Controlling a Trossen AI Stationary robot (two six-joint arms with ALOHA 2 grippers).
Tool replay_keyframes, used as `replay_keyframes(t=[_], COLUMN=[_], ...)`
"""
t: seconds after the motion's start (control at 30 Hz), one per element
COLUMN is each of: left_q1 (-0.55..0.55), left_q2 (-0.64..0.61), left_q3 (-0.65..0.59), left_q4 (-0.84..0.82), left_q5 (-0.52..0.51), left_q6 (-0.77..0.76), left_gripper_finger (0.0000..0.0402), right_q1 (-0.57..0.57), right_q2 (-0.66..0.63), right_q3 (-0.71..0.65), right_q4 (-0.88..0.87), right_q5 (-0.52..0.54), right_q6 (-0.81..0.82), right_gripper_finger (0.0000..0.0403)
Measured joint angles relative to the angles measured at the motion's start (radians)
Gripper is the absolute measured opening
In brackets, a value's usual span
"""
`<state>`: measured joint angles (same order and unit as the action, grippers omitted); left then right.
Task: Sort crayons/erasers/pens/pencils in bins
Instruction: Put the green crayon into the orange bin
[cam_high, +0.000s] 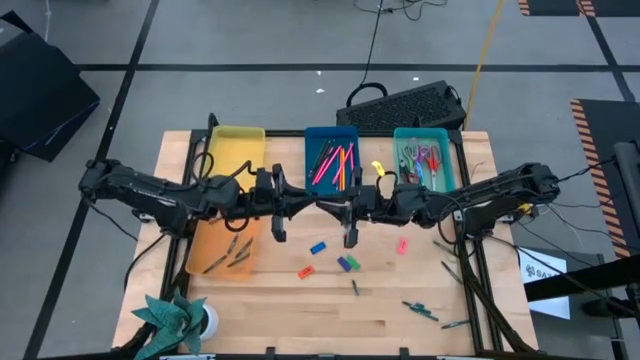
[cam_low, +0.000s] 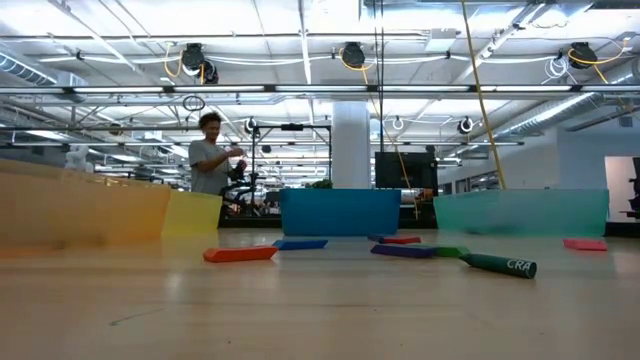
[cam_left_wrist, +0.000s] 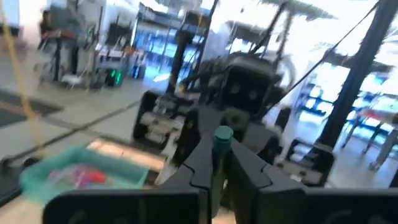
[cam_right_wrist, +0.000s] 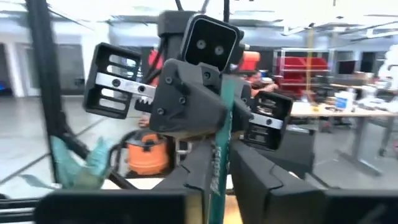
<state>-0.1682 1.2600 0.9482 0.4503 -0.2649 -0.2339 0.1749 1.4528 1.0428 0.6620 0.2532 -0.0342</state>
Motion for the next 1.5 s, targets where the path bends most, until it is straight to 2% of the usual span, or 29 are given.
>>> replay_keyframes(t=[0.07,0.13,0.23,0.33,0.4,0.47,0.53,0.63,0.73,0.93,1.07,1.23,1.33,1.5], left_q1=[0.008,0.017,0.026,0.019,0.012,-0.011,-0.058,-0.120,-0.157,-0.175,-0.173,-0.173,-0.171,-0.171], left_q2=[-0.029,-0.074,-0.156,-0.226,-0.267,-0.298,-0.324,-0.343,-0.350,-0.316,-0.260,-0.167,-0.122,-0.097], left_q3=[0.000,0.018,0.068,0.107,0.116,0.112,0.094,0.047,-0.036,-0.230,-0.322,-0.387,-0.396,-0.394], left_q4=[-0.076,-0.208,-0.502,-0.886,-1.126,-1.339,-1.519,-1.689,-1.726,-1.587,-1.498,-1.453,-1.435,-1.440], left_q5=[-0.005,-0.015,-0.018,0.015,0.134,0.236,0.272,0.264,0.233,0.256,0.257,0.242,0.261,0.347], left_q6=[-0.013,-0.021,-0.067,-0.219,-0.389,-0.545,-0.670,-0.792,-0.891,-1.033,-1.092,-1.146,-1.164,-1.150], left_gripper_finger=[0.0021,0.0021,0.0021,0.0022,0.0031,0.0038,0.0038,0.0027,0.0023,0.0042,0.0041,0.0033,0.0059,0.0144], right_q1=[-0.004,-0.017,-0.035,-0.072,-0.114,-0.147,-0.164,-0.163,-0.168,-0.180,-0.194,-0.194,-0.195,-0.193], right_q2=[-0.013,-0.034,-0.058,-0.049,-0.026,0.007,0.050,0.118,0.213,0.375,0.414,0.422,0.428,0.428], right_q3=[0.001,0.037,0.126,0.227,0.289,0.315,0.312,0.289,0.282,0.280,0.280,0.278,0.262,0.204], right_q4=[-0.053,-0.209,-0.543,-0.885,-1.089,-1.258,-1.390,-1.461,-1.449,-1.413,-1.412,-1.351,-1.294,-1.227], right_q5=[0.007,0.002,-0.001,-0.092,-0.218,-0.294,-0.304,-0.298,-0.292,-0.284,-0.309,-0.307,-0.307,-0.308], right_q6=[0.022,0.078,0.086,0.033,0.007,-0.033,-0.108,-0.179,-0.230,-0.451,-0.547,-0.570,-0.602,-0.642], right_gripper_finger=[0.0075,0.0102,0.0137,0.0159,0.0164,0.0160,0.0149,0.0133,0.0123,0.0118,0.0118,0.0117,0.0110,0.0090])
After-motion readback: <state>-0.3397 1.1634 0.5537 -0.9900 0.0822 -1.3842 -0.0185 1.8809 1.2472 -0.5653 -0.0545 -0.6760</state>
